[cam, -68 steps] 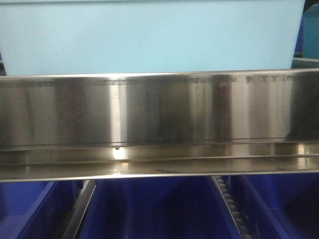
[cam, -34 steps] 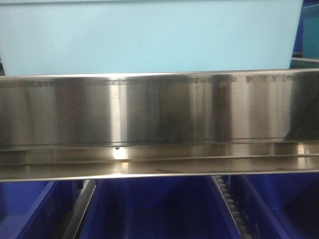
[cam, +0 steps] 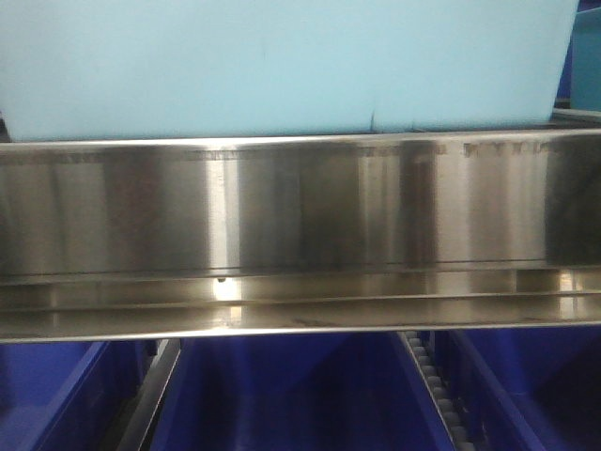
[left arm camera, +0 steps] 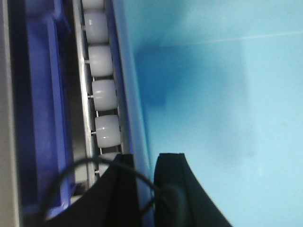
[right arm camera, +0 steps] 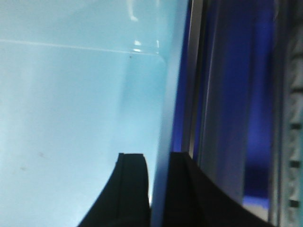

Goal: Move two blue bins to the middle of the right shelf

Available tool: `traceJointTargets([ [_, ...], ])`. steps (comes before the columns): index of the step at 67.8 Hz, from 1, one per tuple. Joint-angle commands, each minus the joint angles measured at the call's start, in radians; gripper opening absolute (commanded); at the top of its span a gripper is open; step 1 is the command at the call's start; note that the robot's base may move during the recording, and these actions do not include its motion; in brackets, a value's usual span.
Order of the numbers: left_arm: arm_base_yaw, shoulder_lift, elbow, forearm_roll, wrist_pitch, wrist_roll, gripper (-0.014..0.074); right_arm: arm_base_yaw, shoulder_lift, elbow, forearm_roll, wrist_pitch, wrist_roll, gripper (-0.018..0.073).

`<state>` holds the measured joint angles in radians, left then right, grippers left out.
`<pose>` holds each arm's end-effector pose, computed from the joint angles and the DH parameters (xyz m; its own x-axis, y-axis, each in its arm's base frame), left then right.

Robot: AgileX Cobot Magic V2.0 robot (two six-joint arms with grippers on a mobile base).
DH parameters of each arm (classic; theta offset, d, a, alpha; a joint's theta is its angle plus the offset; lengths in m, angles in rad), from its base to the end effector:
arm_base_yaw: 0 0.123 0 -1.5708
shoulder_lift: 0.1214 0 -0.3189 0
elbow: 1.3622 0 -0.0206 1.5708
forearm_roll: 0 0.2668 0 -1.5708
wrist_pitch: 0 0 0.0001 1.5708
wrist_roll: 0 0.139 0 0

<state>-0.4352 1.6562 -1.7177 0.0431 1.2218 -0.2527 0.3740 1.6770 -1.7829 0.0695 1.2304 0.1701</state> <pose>0.3583 -0.1604 0.3729 -0.8694 0.1445 -0.4726 0.2046 0.9757 -0.0780 0.3694 0.1547 0.3857 -0.8622 -0.1324 -0.4889 -0.2343 0.9600 0.1531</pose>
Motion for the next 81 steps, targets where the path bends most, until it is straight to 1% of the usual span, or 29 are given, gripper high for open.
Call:
traceJointTargets([
  [1,-0.002,-0.083,-0.012,-0.007,-0.017,0.007,-0.0111,-0.002,-0.075,-0.053,-0.047,-0.032,-0.011,-0.0151],
  [11,-0.002,-0.176,-0.012,-0.043,-0.155,0.007,-0.0111,-0.002,-0.127,-0.126,-0.070,-0.056,-0.011,-0.0151],
  [21,-0.002,-0.252,-0.012,-0.043,-0.274,0.007,-0.0111,-0.002,-0.165,-0.164,-0.070,-0.083,-0.011,-0.0151],
  [28,-0.002,-0.286,-0.012,-0.043,-0.323,0.007,-0.0111,-0.002,-0.182,-0.164,-0.070,-0.102,-0.011,-0.0151],
  [44,-0.002,-0.290,-0.017,-0.043,-0.357,0.007,-0.0111,-0.002,-0.182,-0.164,-0.070,-0.076,-0.011,-0.0151],
  [52,-0.002,-0.281,-0.051,-0.043,-0.321,0.007,-0.0111,-0.002,-0.182,-0.164,-0.070,-0.076,-0.011,-0.0151],
  [57,-0.002,-0.269,-0.081,-0.024,-0.296,0.007,-0.0111,-0.002,-0.182,-0.164,-0.070,-0.076,-0.011,-0.0151],
  [65,-0.002,-0.263,-0.092,0.000,-0.298,0.007,-0.0111,-0.002,-0.182,-0.164,-0.070,-0.073,-0.011,-0.0151],
  [81,-0.002,-0.261,-0.092,0.000,-0.298,0.007,-0.0111,-0.002,-0.182,-0.164,-0.070,-0.075,-0.011,-0.0151],
])
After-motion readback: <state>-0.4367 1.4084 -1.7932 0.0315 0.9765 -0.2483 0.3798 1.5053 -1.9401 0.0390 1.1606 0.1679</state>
